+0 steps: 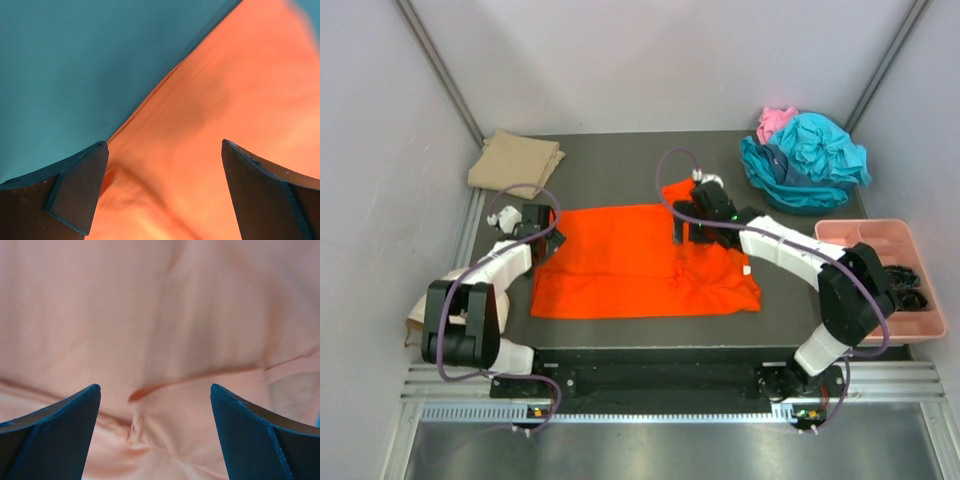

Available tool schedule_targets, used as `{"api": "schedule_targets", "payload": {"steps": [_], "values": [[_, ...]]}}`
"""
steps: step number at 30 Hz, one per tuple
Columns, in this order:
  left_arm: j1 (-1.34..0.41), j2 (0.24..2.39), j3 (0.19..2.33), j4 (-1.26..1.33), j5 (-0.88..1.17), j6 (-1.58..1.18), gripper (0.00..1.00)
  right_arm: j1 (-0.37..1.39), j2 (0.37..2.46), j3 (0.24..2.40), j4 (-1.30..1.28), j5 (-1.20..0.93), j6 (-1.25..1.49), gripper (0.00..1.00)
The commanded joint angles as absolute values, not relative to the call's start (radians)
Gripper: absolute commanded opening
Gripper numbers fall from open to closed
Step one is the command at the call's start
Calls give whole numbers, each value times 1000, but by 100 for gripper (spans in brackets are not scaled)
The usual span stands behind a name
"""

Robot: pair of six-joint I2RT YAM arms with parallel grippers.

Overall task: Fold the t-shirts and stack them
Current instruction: Grap the side of the flattened tshirt furthest away from the robot with both arms

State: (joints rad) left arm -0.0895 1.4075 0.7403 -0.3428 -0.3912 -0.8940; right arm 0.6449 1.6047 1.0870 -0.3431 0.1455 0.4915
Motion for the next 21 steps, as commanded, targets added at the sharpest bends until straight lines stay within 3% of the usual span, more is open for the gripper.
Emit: {"api": "schedule_targets", "payload": {"steps": [1,12,21], "values": [[-81,1478,890,-276,-445,-836,99,517,1667,1248,-284,172,428,91],[-58,1592,991,-258,-374,-808,99,335,2129,1768,-344,35,302,90],[-57,1591,965,-255,-362,-804,99,268,2241,1835,-350,15,334,85]]}}
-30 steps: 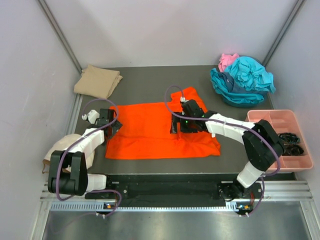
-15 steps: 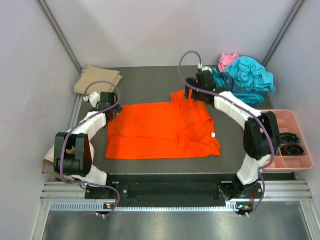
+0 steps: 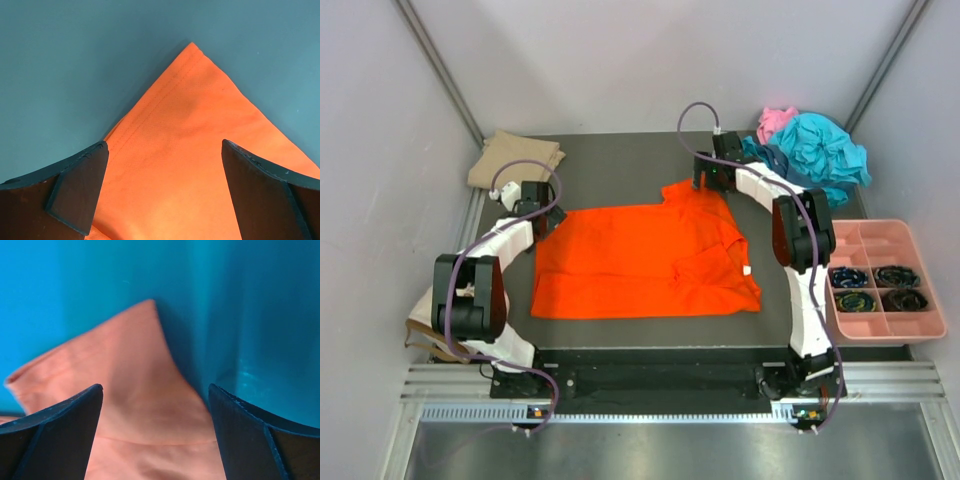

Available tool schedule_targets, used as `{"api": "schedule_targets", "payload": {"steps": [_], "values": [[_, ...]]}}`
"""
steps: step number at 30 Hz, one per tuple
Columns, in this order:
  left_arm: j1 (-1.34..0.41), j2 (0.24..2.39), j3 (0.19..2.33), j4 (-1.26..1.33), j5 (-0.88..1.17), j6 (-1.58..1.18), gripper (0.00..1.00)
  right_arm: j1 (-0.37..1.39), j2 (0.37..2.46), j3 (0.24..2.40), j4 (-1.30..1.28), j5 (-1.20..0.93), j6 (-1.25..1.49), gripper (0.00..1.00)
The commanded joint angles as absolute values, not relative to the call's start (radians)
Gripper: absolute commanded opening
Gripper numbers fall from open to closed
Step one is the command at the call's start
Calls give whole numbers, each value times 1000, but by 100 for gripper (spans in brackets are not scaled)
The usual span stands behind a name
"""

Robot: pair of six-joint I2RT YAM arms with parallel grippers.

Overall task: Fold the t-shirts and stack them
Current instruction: Grap the side of the flattened tshirt furthest away from the robot with both arms

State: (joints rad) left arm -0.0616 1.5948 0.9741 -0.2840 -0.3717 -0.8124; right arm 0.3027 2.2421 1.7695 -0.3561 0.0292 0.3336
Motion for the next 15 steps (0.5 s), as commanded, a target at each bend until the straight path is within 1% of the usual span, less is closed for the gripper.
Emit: {"api": "schedule_targets", "payload": {"steps": [1,9,15], "values": [[-57,1592,965,-256,-361,-804,99,262,2243,1836,-351,15,336,85],[-57,1605,966,-256,-353,-808,99,242,2283,1874,-350,5,342,81],[-55,1597,956,-262,-368,-807,99,232,2304,1878,-342,-34,353,69]]}}
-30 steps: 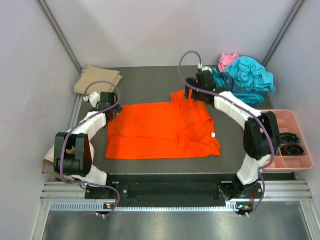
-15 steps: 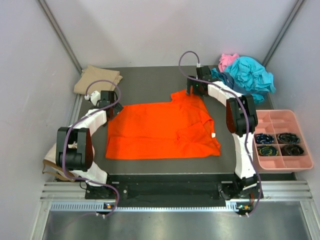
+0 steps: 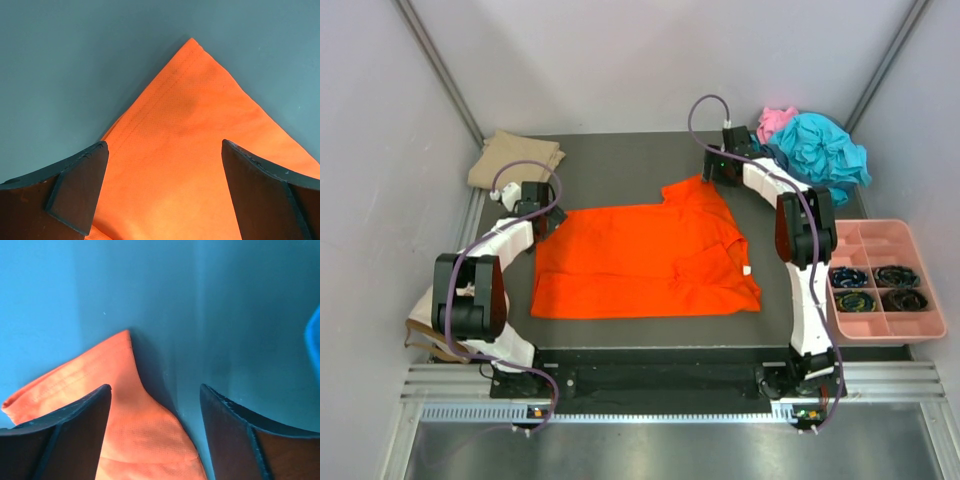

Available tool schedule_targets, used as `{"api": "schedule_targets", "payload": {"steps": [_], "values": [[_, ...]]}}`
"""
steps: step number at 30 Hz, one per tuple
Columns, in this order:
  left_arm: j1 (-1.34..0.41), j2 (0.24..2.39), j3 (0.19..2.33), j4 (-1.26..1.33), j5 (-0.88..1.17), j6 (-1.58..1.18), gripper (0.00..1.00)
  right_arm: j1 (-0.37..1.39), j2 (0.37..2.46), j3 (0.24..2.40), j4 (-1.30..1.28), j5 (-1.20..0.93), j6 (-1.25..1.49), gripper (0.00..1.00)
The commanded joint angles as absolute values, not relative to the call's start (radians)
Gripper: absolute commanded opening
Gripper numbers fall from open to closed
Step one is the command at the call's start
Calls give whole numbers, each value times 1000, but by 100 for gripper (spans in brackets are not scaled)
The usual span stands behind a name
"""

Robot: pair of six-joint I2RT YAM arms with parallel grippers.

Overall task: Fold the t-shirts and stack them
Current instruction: Grap the side of the flattened tshirt furthest away from the robot with both arms

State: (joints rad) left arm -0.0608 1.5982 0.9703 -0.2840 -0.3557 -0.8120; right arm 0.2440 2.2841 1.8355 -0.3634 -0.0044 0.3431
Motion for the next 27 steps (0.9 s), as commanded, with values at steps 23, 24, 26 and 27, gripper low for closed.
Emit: {"api": "schedule_targets", "payload": {"steps": [23,24,26,27], "values": [[-54,1597,954,-279,-385,-816,99,215,2339,1873,-301,-106,376,15],[-54,1598,954,-279,-390,-812,99,213,2339,1875,-301,-107,377,4],[-52,1600,960,-282,-405,-807,99,213,2341,1875,-301,-112,374,0],[-51,1600,962,-281,-411,-799,99,215,2341,1871,-299,-115,373,0]]}}
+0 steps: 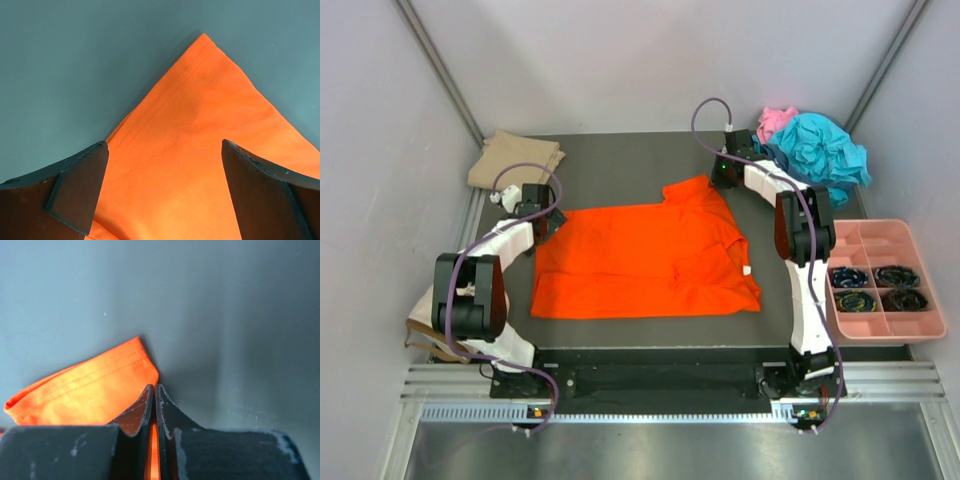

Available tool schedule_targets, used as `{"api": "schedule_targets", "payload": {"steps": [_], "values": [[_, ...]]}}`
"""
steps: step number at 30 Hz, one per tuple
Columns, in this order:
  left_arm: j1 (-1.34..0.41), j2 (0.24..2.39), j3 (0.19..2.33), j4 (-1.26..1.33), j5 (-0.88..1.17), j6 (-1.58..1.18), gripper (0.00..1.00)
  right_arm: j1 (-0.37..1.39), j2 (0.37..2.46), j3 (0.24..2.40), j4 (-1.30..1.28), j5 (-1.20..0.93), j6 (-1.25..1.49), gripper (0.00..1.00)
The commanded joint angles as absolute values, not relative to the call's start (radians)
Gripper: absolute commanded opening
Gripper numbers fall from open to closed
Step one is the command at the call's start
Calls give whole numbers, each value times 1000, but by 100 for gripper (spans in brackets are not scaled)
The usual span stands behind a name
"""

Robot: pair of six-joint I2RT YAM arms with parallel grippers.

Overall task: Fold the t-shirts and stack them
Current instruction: Grap the side of the flattened tshirt furthest away from the robot with both arms

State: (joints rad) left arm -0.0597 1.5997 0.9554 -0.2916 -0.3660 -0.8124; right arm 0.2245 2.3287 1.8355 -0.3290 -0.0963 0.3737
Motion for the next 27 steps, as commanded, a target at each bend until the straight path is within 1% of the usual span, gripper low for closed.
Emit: {"api": "schedule_targets", "payload": {"steps": [1,4,13,15,17,20,27], "values": [[-48,1603,971,-278,-413,-793,99,213,2341,1871,-299,-117,373,0],[-29,1623,1001,-256,-405,-749,99,213,2338,1865,-296,-124,368,0],[46,1801,1164,-262,-391,-634,99,213,2329,1855,-288,-138,374,0],[48,1831,1172,-238,-394,-618,99,213,2327,1852,-287,-140,376,0],[54,1865,1193,-229,-373,-612,96,213,2327,1852,-287,-143,376,0],[58,1905,1226,-229,-344,-607,94,213,2322,1848,-287,-143,377,0],[61,1945,1247,-184,-282,-603,94,212,2322,1847,-285,-143,379,0]]}}
